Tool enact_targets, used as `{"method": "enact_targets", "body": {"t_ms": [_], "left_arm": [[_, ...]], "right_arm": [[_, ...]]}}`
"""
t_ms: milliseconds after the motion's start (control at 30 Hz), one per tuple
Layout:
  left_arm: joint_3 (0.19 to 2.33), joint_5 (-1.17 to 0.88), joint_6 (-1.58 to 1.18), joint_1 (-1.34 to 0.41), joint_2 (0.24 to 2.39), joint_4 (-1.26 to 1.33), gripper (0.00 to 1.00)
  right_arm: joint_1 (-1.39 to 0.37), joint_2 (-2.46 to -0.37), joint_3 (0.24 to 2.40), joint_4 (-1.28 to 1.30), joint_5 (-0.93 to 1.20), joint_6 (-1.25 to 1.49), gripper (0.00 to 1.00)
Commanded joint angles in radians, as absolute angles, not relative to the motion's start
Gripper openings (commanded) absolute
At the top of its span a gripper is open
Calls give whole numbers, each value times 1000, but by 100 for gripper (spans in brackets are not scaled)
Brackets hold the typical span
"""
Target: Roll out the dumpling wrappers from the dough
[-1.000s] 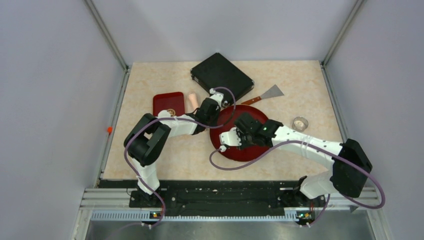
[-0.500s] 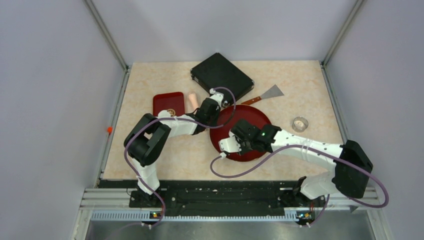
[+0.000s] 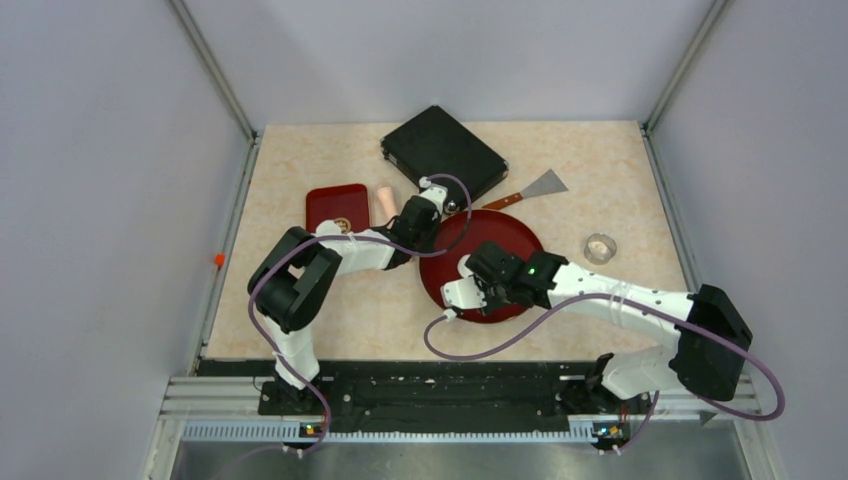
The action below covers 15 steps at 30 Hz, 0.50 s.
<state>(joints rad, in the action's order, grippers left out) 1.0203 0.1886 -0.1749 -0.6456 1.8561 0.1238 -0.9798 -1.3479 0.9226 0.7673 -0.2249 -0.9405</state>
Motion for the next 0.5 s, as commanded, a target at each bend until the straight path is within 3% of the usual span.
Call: {"method": "enact_targets", "body": {"t_ms": [0,467], "left_arm": [[1005,353,-147,-630,1875,160,0],[1005,350,-146,-629,1874,161,0]], "right_arm": [[-1011,-1430,796,1130,98,-870,0],[-1027,-1416,835,1127,43,-834,0]]}}
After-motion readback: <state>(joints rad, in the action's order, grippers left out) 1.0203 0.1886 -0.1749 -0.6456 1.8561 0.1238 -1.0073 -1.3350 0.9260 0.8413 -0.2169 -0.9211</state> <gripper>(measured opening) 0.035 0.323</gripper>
